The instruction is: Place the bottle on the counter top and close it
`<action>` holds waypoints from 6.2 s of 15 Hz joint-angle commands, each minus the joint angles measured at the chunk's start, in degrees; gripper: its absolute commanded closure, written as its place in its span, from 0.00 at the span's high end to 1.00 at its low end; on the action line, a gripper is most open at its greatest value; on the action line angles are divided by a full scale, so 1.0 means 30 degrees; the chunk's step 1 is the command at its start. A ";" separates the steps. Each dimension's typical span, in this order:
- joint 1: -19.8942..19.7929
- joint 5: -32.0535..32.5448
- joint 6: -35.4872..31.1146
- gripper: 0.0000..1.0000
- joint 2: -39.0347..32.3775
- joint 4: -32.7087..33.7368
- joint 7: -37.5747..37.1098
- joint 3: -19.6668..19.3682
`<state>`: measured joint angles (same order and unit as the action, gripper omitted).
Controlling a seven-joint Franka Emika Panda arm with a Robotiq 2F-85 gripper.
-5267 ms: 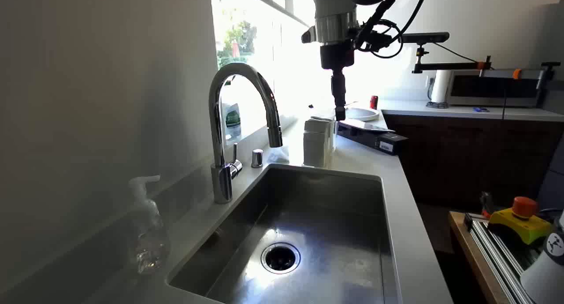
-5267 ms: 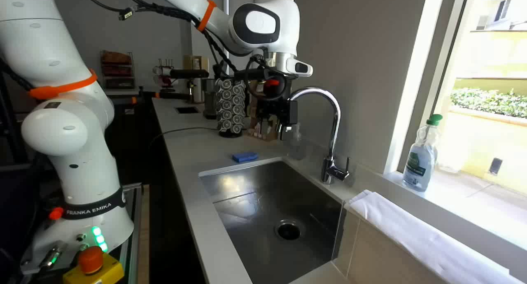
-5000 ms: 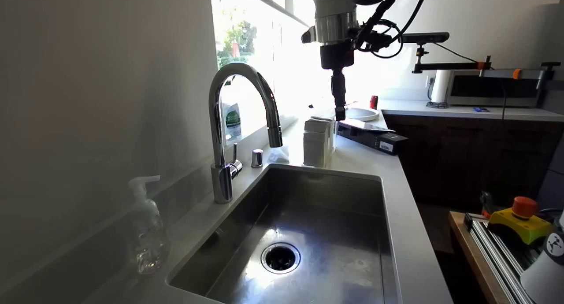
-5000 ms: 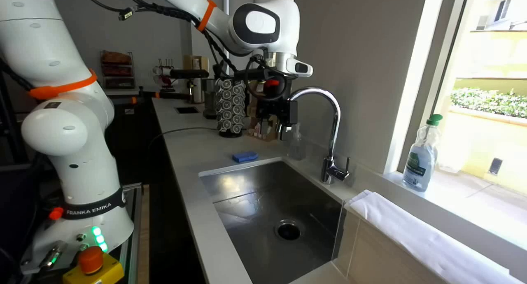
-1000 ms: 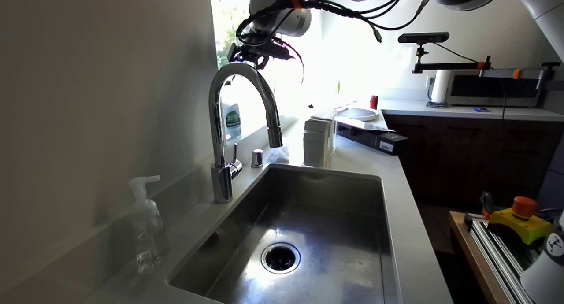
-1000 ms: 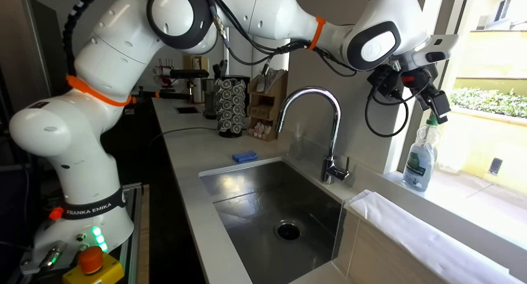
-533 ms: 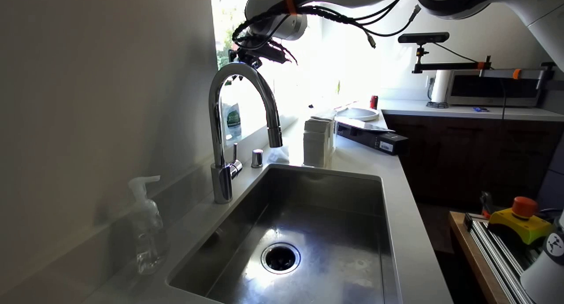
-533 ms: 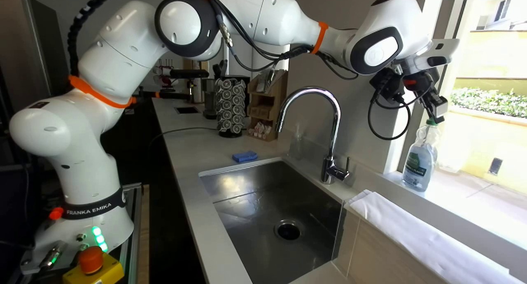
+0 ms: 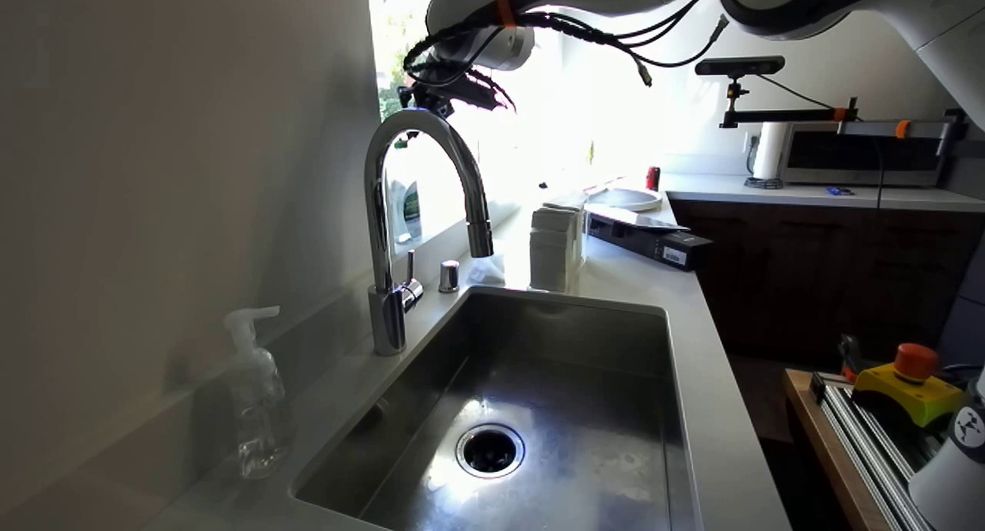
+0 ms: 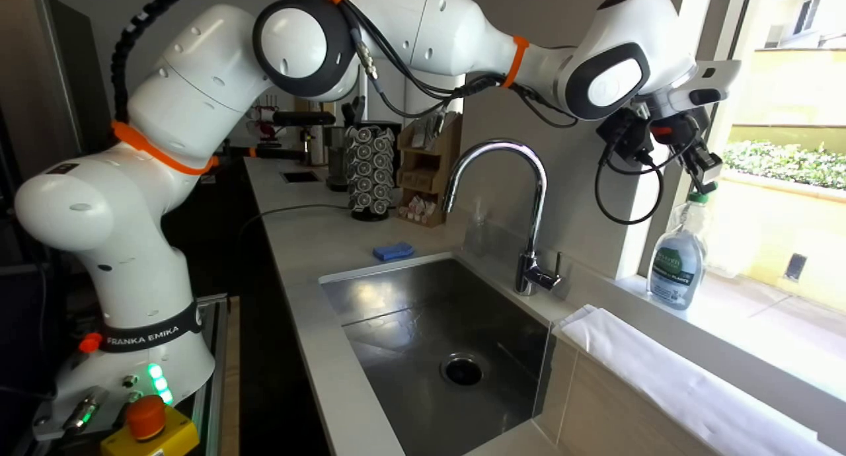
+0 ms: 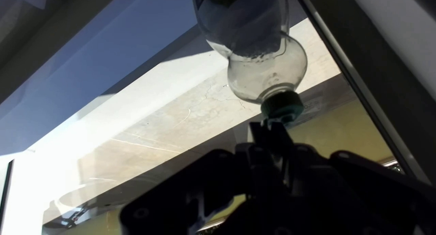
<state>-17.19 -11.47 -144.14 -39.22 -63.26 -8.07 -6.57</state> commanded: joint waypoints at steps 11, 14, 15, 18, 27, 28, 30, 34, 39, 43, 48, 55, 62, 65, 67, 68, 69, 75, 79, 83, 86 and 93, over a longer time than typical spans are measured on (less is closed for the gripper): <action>-0.0305 -0.0186 -0.0984 0.03 0.2002 -0.1521 0.0187 0.0044; -0.0650 -0.0309 -0.0908 0.03 0.2950 -0.2492 0.0420 0.0016; -0.0905 -0.0530 -0.0915 0.03 0.3433 -0.3125 0.0718 0.0174; -0.1460 -0.0744 -0.0920 0.03 0.4518 -0.4665 0.1159 0.0243; -0.2679 -0.2200 -0.0763 0.03 0.7048 -0.9120 0.2890 -0.0042; -0.2814 -0.2566 -0.0742 0.03 0.7211 -0.9524 0.3244 -0.0040; -0.2987 -0.3265 -0.0625 0.03 0.7433 -1.0122 0.3952 -0.0125; -0.3555 -0.4811 -0.0829 0.03 0.7514 -1.1034 0.6061 -0.0075; -0.4618 -0.7686 -0.0642 0.03 0.7216 -1.1545 0.9409 0.0212; -0.4993 -0.8795 -0.0446 0.03 0.7130 -1.2060 1.1114 -0.0122; -0.5545 -0.9616 -0.0323 0.03 0.6793 -1.2449 1.2167 -0.0247; -0.6049 -1.0032 -0.0341 0.03 0.6113 -1.2435 1.2264 -0.0323; -0.6091 -0.9834 -0.0294 0.49 0.6036 -1.2451 1.2080 -0.0438; -0.6157 -0.9867 -0.0302 0.71 0.5995 -1.2465 1.2125 -0.0445; -0.6297 -1.0150 -0.0296 0.87 0.6073 -1.2487 1.2364 -0.0313; -0.6323 -1.0181 -0.0307 0.94 0.6112 -1.2499 1.2433 -0.0289; -0.6328 -1.0193 -0.0336 1.00 0.6174 -1.2533 1.2465 -0.0280; -0.5982 -0.9679 -0.0487 1.00 0.6879 -1.2920 1.2107 -0.0506; -0.5620 -0.8874 -0.0550 1.00 0.7333 -1.3039 1.1557 -0.0964; -0.5433 -0.7989 -0.0471 0.68 0.7398 -1.2933 1.1055 -0.1402; -0.5359 -0.6956 -0.0142 0.44 0.7180 -1.2676 1.0310 -0.1710; -0.5583 -0.5885 -0.0162 0.00 0.6475 -1.2260 0.9427 -0.1535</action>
<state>-34.12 -29.86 -145.60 -18.88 -100.57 21.95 -11.03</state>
